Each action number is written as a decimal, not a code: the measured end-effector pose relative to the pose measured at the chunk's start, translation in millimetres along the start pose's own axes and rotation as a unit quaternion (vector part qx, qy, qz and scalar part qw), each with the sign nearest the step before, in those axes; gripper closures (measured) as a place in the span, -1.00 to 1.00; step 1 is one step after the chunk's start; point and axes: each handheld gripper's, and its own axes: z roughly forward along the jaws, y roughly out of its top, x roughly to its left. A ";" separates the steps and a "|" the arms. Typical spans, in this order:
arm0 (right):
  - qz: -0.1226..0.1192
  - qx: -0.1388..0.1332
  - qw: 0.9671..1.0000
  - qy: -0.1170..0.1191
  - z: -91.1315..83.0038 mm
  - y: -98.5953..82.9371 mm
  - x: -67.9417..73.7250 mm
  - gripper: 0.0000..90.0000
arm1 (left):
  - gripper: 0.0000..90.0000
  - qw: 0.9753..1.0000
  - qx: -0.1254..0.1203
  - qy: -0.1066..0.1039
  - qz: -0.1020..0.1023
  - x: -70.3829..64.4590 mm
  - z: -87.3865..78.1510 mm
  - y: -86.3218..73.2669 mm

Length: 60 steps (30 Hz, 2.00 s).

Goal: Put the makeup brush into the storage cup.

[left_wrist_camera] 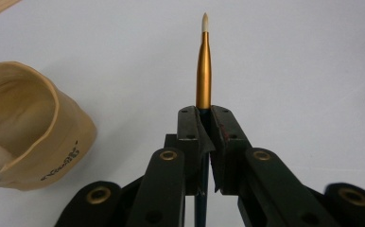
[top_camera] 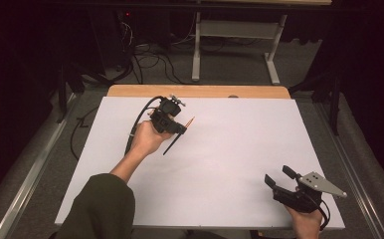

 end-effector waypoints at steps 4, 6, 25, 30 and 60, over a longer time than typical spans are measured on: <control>0.000 0.001 1.000 0.000 0.6 -0.1 0.6 -0.39 | 0.85 1.000 -0.011 0.002 0.000 2.3 -3.4 -0.4; -0.001 0.001 1.000 -0.001 0.6 -0.1 0.5 -0.39 | 0.85 1.000 -0.016 0.004 -0.002 3.9 -4.7 -0.2; -0.001 0.002 1.000 -0.001 0.3 -0.4 0.5 -0.39 | 0.85 0.998 -0.053 0.014 -0.007 6.6 -16.5 6.1; 0.000 0.000 1.000 -0.002 -0.1 -0.2 -0.4 -0.39 | 0.85 0.998 -0.064 0.017 -0.009 8.7 -18.9 7.5; -0.001 0.001 1.000 0.001 -0.1 -0.7 -0.9 -0.39 | 0.85 0.989 -0.135 0.057 -0.034 24.8 -36.8 9.1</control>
